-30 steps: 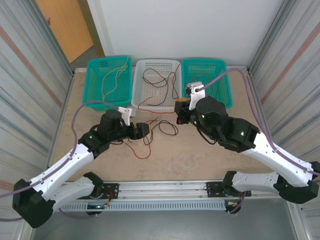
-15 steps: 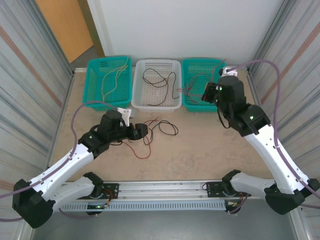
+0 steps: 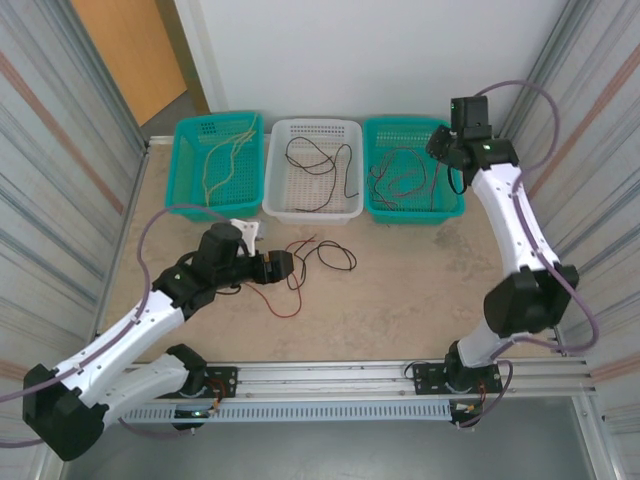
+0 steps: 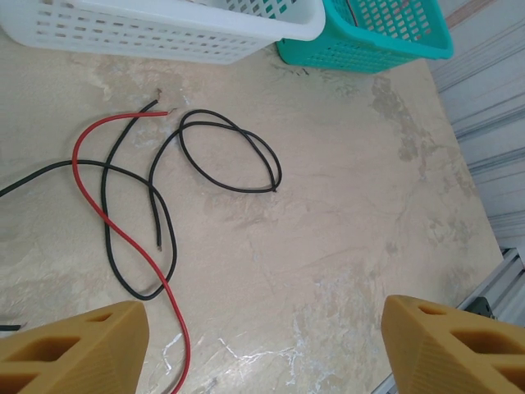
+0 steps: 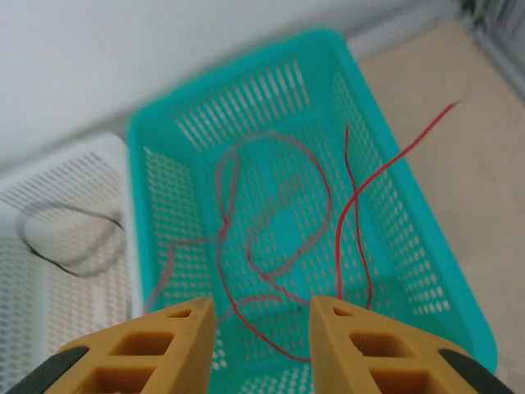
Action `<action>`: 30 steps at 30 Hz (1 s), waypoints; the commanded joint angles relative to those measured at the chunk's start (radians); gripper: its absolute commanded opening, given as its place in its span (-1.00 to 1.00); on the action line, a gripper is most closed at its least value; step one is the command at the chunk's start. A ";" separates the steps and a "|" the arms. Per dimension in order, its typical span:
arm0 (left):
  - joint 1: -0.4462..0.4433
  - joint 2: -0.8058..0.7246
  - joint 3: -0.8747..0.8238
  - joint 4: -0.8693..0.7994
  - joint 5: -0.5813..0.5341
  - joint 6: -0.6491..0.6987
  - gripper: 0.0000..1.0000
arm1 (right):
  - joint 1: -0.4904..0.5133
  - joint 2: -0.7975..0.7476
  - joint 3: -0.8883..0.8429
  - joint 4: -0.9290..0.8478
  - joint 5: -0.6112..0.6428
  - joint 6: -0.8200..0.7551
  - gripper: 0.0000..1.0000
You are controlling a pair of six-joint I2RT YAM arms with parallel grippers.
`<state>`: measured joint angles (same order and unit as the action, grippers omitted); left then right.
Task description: Untangle the cables
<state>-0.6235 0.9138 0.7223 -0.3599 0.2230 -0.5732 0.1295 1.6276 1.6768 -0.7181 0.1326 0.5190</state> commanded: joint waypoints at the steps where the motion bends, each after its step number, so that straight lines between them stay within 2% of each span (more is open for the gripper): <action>1: 0.006 -0.032 0.016 -0.037 -0.029 0.020 0.55 | -0.008 -0.018 -0.063 -0.057 -0.041 0.033 -0.23; 6: 0.016 -0.012 0.020 -0.041 -0.033 0.018 0.56 | 0.000 -0.078 -0.154 -0.049 -0.080 0.047 -0.18; 10: 0.018 0.028 0.024 -0.040 -0.036 0.014 0.54 | 0.055 -0.168 -0.227 -0.055 -0.065 0.042 -0.17; 15: 0.019 0.103 0.032 -0.073 -0.053 0.005 0.48 | 0.210 -0.290 -0.336 -0.061 -0.011 0.063 -0.17; 20: 0.019 0.211 0.039 -0.112 -0.053 0.009 0.26 | 0.428 -0.344 -0.469 -0.009 0.033 0.116 -0.17; 23: 0.019 0.278 0.044 -0.116 -0.040 0.017 0.18 | 0.509 -0.335 -0.548 0.019 0.042 0.182 -0.18; 25: 0.019 0.321 0.053 -0.114 -0.038 0.021 0.13 | 0.551 -0.319 -0.617 0.084 -0.007 0.228 -0.20; 28: 0.020 0.360 0.064 -0.102 -0.037 0.018 -0.10 | 0.620 -0.254 -0.670 0.161 -0.048 0.266 -0.19; 30: 0.019 0.367 0.068 -0.089 -0.031 0.013 -0.18 | 0.663 -0.185 -0.647 0.163 -0.057 0.260 -0.18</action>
<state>-0.6094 1.2785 0.7517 -0.4526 0.1844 -0.5659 0.7460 1.3861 1.0180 -0.6270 0.1055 0.7265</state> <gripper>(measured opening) 0.420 0.410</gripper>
